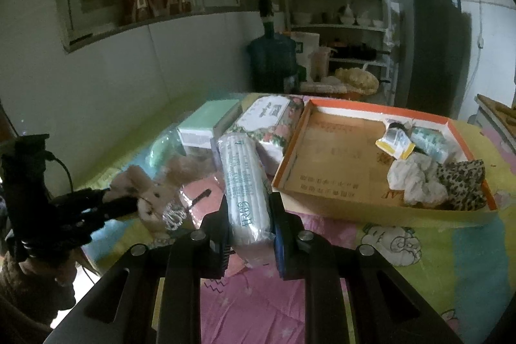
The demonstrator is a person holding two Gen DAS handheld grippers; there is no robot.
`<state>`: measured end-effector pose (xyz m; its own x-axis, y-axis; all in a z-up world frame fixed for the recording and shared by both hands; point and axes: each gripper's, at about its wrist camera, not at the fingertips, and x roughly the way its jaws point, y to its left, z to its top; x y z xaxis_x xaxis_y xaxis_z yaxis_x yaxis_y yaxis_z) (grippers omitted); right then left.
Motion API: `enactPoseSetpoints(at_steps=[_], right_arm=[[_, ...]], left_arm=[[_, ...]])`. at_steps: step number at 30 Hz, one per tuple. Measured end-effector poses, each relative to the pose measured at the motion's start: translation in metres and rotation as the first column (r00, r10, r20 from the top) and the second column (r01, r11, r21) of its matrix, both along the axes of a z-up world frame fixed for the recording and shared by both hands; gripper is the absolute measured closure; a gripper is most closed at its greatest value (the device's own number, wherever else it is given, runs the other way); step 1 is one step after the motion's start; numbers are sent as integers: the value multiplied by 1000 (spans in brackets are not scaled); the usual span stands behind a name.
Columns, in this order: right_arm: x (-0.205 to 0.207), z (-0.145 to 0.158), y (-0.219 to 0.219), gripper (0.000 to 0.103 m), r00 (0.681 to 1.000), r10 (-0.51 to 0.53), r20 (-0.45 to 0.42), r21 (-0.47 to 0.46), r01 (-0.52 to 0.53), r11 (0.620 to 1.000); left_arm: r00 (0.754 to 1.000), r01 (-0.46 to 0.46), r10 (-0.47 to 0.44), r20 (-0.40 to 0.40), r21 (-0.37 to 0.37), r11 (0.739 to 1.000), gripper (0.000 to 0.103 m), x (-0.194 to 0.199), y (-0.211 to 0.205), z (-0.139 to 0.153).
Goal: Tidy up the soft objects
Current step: 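Grasp the beige plush bear with the left gripper while the right grasps the white wrapped roll, then carry the plush bear with the left gripper while the right carries the white roll over the tray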
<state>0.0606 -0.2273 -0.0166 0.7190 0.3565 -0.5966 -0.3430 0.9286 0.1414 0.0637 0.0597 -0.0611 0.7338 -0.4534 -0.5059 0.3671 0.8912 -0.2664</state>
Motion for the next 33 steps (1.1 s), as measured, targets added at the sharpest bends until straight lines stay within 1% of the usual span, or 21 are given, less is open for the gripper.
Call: enactPoseSetpoints(at_steps=[8,12,24,27,33], right_arm=[[-6,10,-1,81,1000,2,31,5,-2,1000],[-8,16,-3,81,999,1,47,6,-1,1000],[-13,25,-20,81,997,-31,76,16,30,999],[-13,26,-26,81,996,-46,79,20,44,999],[-13,28,-40,81,993,-82,90,26,80,996]], left_arm=[[997,-22,24,78,-20,1000,64,-9,-3,29],[994,-28,31,101,-25,999,64,-11,-8,39],[993,4,0,120,-37,999,64,4,-41,59],[994,3,0,114,-26,1000,64,8,-53,62],[996,3,0,87,-31,1000,64,19,-78,66]])
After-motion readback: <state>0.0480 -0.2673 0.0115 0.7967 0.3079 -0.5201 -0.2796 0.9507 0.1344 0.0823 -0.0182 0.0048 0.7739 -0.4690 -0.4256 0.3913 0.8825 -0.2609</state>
